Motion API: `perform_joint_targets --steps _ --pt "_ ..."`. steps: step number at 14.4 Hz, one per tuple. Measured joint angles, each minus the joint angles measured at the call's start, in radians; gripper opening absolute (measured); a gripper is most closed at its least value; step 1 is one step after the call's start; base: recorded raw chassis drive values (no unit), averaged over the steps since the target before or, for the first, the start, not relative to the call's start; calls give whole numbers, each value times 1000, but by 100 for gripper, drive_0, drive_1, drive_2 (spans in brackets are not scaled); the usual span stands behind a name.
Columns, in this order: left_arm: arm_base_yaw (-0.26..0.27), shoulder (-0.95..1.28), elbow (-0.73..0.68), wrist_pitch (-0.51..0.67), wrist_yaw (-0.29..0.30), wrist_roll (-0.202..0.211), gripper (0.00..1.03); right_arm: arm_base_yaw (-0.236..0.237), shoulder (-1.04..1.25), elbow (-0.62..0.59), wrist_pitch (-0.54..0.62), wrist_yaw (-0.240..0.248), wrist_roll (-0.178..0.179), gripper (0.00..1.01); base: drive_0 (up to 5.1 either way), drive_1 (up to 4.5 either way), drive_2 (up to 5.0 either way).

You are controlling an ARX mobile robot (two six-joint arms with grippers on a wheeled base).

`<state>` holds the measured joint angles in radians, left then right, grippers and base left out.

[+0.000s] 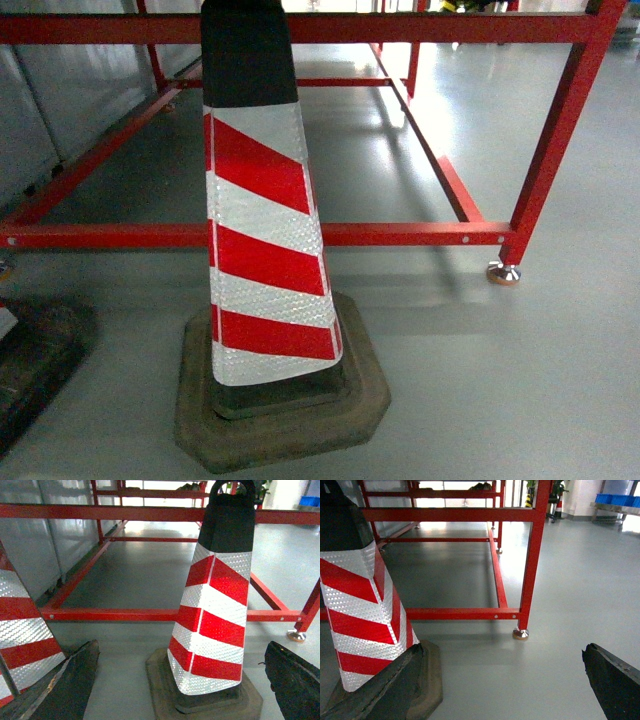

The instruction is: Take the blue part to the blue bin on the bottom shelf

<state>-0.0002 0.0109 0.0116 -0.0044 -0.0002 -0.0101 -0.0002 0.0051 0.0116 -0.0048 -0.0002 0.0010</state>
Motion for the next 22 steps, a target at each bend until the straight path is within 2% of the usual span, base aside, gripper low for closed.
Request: perform_joint_targets --steps 22 --pt "0 0 0 0 0 0 98 0 0 0 0 0 0 98 0 0 0"
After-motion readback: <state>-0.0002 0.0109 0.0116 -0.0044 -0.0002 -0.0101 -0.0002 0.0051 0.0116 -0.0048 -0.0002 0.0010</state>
